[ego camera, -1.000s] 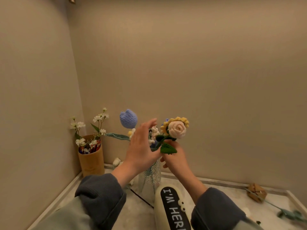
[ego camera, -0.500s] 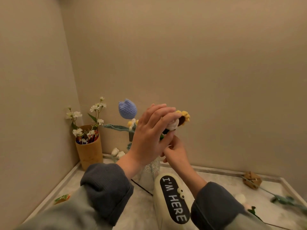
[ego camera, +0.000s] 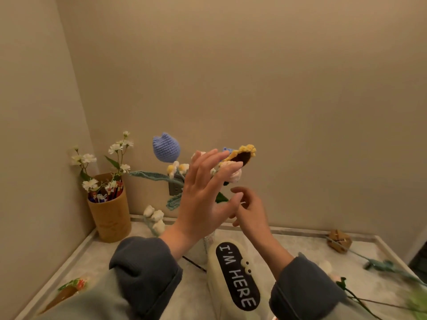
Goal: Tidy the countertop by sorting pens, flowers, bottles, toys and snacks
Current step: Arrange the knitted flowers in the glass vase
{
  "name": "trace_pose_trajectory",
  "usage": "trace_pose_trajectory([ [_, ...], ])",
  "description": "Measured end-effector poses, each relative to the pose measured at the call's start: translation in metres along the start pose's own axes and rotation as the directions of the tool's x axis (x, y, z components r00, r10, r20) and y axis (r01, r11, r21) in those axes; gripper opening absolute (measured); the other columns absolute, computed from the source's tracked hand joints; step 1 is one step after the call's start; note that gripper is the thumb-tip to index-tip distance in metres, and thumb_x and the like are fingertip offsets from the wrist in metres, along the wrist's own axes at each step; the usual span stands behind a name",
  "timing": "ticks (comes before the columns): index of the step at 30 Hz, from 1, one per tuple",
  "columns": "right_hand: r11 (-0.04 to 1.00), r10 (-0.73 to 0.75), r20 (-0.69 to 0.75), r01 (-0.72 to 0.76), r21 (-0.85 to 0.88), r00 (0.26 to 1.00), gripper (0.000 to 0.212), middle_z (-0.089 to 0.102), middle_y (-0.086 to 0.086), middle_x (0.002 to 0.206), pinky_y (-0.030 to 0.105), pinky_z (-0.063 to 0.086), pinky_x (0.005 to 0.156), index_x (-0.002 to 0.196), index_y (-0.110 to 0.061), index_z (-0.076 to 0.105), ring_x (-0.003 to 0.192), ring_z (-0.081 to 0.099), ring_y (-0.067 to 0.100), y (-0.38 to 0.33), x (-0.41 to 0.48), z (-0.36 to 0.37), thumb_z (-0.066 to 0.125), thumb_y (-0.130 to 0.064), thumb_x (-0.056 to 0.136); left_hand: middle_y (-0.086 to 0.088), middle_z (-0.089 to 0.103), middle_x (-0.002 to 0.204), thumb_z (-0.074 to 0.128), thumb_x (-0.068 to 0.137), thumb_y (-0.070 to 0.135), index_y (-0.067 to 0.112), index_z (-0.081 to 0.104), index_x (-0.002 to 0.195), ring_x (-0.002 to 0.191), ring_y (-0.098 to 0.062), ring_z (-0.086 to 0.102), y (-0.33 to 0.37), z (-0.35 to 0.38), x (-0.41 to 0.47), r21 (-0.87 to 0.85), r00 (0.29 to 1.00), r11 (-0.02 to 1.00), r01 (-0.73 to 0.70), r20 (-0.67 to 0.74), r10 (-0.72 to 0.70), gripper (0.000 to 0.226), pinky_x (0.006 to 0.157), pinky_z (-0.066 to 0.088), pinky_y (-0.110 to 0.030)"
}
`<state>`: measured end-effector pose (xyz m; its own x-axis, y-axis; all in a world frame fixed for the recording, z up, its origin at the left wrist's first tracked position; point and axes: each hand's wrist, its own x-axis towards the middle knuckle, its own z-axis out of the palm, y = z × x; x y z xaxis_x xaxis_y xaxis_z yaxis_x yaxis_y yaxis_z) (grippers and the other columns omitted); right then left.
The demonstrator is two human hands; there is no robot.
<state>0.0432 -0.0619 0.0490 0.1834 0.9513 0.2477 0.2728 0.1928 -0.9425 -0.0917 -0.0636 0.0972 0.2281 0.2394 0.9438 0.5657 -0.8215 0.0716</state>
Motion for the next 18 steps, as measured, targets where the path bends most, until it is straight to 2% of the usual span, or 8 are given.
trace_pose_trajectory([
  [4, 0.999, 0.028, -0.073, -0.026, 0.024, 0.997, 0.022, 0.066, -0.002, 0.094, 0.039, 0.061, 0.062, 0.115, -0.026, 0.060, 0.074, 0.067, 0.013, 0.011, -0.003, -0.020, 0.058, -0.018, 0.094, -0.004, 0.046, 0.134, 0.077, 0.075, 0.011, 0.020, 0.050, 0.124, 0.133, -0.025, 0.040, 0.023, 0.011, 0.000, -0.120, 0.995, 0.989, -0.084, -0.069, 0.077, 0.056, 0.112, 0.027, -0.055],
  [8, 0.999, 0.037, -0.133, -0.038, 0.001, 0.990, 0.023, 0.065, 0.000, 0.097, 0.039, 0.061, 0.063, 0.113, -0.026, 0.059, 0.082, 0.067, 0.017, 0.026, -0.014, -0.051, 0.060, -0.017, 0.092, -0.005, 0.047, 0.131, 0.076, 0.073, 0.000, 0.016, 0.052, 0.121, 0.132, -0.025, 0.042, 0.048, 0.034, -0.007, -0.263, 0.993, 0.959, -0.110, -0.060, 0.097, 0.056, 0.112, 0.031, -0.046],
  [13, 0.995, 0.086, -0.176, -0.092, -0.025, 0.981, 0.023, 0.063, 0.010, 0.099, 0.028, 0.054, 0.050, 0.114, -0.021, 0.059, 0.067, 0.063, 0.007, 0.046, -0.033, -0.109, 0.058, -0.016, 0.093, -0.004, 0.050, 0.130, 0.067, 0.081, 0.002, 0.016, 0.053, 0.122, 0.122, -0.018, 0.050, 0.087, 0.072, -0.016, -0.421, 0.996, 0.903, 0.080, 0.071, -0.055, 0.045, 0.097, 0.047, -0.040],
  [18, 0.983, 0.173, -0.164, -0.181, -0.035, 0.971, 0.020, 0.065, 0.014, 0.099, 0.023, 0.050, 0.048, 0.113, -0.015, 0.060, 0.065, 0.063, 0.012, 0.062, -0.047, -0.169, 0.059, -0.014, 0.093, 0.002, 0.051, 0.127, 0.062, 0.086, 0.012, 0.014, 0.054, 0.126, 0.117, -0.009, 0.051, 0.129, 0.107, -0.017, -0.429, 0.956, 0.857, 0.284, 0.202, -0.215, 0.040, 0.098, 0.045, -0.024],
])
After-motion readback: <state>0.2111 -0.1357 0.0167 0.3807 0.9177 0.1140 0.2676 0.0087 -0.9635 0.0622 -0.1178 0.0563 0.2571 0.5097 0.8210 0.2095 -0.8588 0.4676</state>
